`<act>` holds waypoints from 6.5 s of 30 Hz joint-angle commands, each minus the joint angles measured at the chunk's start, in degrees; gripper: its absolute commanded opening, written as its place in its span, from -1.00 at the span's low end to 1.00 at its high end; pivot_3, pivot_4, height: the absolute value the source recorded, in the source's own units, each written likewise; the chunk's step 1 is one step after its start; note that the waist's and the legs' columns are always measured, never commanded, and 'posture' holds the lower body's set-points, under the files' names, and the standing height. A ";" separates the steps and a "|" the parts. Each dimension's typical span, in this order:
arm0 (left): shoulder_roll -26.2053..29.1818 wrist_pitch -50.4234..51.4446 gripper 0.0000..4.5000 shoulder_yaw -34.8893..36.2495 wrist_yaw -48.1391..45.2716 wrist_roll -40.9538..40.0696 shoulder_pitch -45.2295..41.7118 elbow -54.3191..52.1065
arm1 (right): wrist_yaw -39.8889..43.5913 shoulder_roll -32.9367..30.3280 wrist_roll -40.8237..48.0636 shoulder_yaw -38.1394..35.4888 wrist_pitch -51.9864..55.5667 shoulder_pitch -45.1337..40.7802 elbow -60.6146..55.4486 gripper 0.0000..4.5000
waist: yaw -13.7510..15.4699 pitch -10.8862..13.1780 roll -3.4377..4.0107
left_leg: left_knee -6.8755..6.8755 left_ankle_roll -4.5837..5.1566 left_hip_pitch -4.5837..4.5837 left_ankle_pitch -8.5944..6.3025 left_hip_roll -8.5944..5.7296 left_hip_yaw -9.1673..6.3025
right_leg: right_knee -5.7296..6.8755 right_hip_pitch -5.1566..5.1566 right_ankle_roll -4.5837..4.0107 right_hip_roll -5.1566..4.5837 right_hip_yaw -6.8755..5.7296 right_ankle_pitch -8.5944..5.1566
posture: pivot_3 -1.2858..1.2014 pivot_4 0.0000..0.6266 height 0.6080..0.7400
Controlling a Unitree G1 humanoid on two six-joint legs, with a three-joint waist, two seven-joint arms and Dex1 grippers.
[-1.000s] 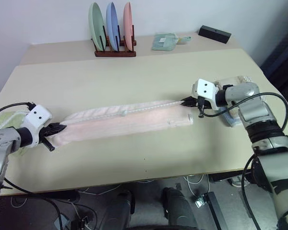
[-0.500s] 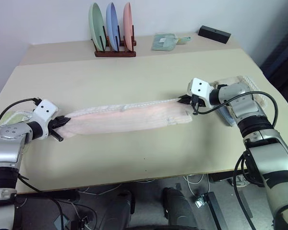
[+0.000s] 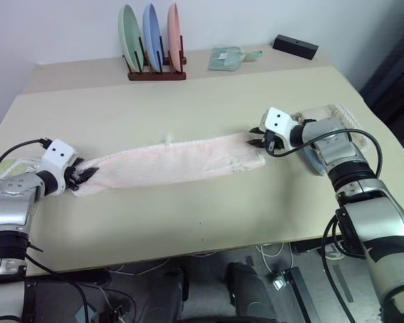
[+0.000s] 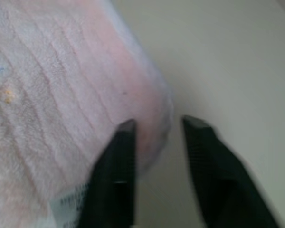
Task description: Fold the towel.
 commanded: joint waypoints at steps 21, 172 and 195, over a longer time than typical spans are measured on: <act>-14.56 13.46 0.78 -8.88 6.83 -12.99 15.56 -53.17 | -28.92 7.95 44.02 -36.94 87.31 43.92 -83.05 0.98 | 2.64 -0.31 -0.07 | 0.16 0.06 0.05 -0.04 -0.05 -0.17 | -0.08 0.31 0.01 -0.08 0.04 0.01 | 0.03 -0.52 1.00; -23.14 28.65 -0.98 -27.20 21.90 -22.62 -3.60 -44.91 | -14.16 1.95 23.77 -4.40 44.01 39.12 -74.41 1.00 | 2.85 -0.35 -0.18 | 0.03 0.15 0.05 -0.09 0.06 0.03 | -0.88 0.54 0.05 0.12 -0.10 0.10 | 0.03 -0.52 1.00; -15.42 37.26 -0.52 3.21 14.83 -42.19 10.81 -60.21 | -13.80 0.11 21.93 -7.68 41.18 33.39 -67.15 -0.06 | 2.14 -0.34 -0.16 | 0.06 0.16 0.02 -0.09 0.07 -0.18 | -0.85 0.54 0.05 0.09 -0.12 0.09 | 0.03 -0.52 1.00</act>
